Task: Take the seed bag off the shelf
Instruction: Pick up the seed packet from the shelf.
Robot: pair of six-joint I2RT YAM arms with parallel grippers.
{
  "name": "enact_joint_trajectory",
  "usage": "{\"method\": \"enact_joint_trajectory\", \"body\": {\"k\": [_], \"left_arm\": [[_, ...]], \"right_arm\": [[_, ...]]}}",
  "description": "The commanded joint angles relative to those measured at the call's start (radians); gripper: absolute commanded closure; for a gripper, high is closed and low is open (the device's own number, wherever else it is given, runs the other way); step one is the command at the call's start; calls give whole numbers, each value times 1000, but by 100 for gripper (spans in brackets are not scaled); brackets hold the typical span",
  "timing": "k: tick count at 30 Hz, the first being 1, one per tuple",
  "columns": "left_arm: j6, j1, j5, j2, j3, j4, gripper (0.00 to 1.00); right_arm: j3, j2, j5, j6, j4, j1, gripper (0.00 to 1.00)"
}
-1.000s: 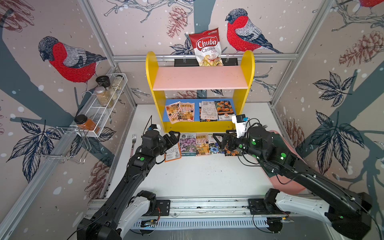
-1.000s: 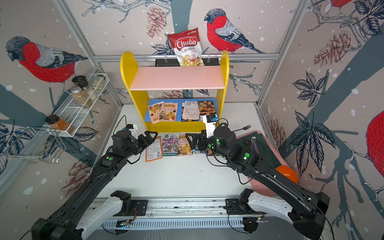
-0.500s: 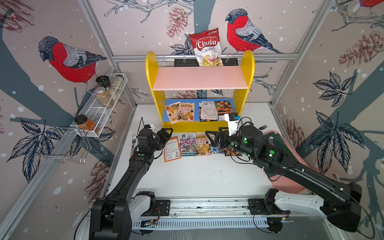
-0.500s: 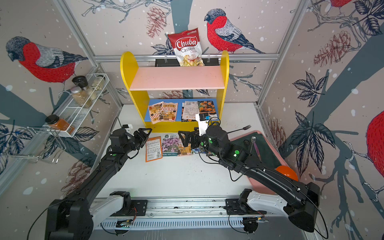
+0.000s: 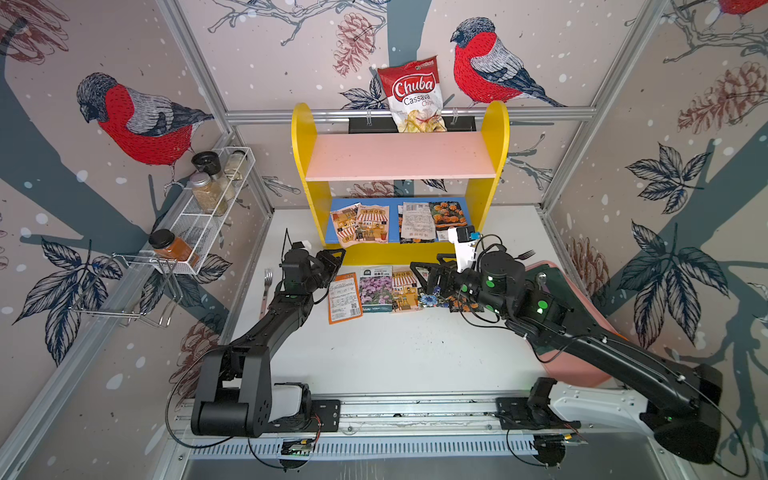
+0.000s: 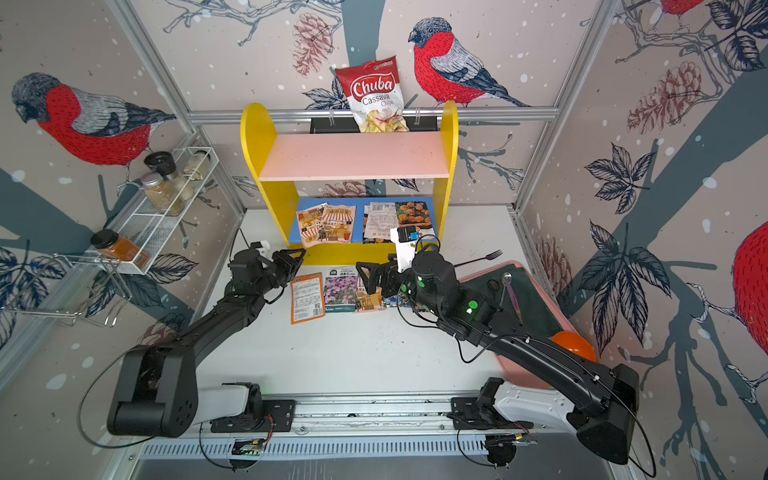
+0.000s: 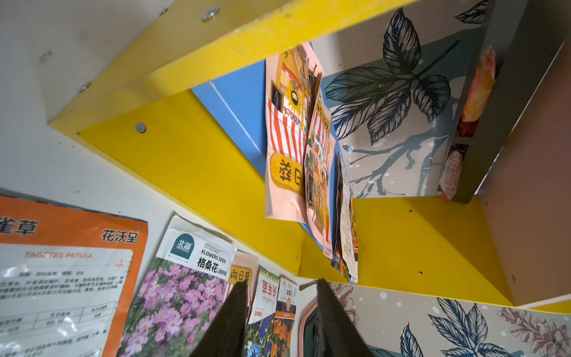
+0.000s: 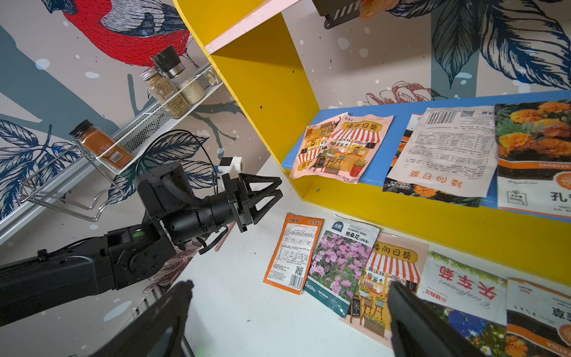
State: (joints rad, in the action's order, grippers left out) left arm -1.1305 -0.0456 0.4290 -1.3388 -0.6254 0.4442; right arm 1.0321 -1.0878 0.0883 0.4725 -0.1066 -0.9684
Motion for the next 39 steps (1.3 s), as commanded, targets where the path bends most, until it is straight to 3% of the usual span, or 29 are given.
{"method": "enact_joint_trajectory", "body": {"k": [1, 15, 23, 28, 39], "left_arm": [[-2, 6, 8, -45, -33, 91, 62], [11, 24, 31, -199, -121, 125, 69], [8, 24, 49, -221, -135, 121, 86], [9, 24, 59, -214, -136, 103, 100], [75, 24, 51, -163, -166, -61, 100]], "right_arm": [[-3, 2, 16, -15, 35, 2, 0], [17, -107, -22, -34, 81, -12, 0], [47, -161, 6, -71, 106, -13, 0], [92, -277, 38, -101, 123, -3, 0], [341, -573, 231, -215, 44, 9, 0]]}}
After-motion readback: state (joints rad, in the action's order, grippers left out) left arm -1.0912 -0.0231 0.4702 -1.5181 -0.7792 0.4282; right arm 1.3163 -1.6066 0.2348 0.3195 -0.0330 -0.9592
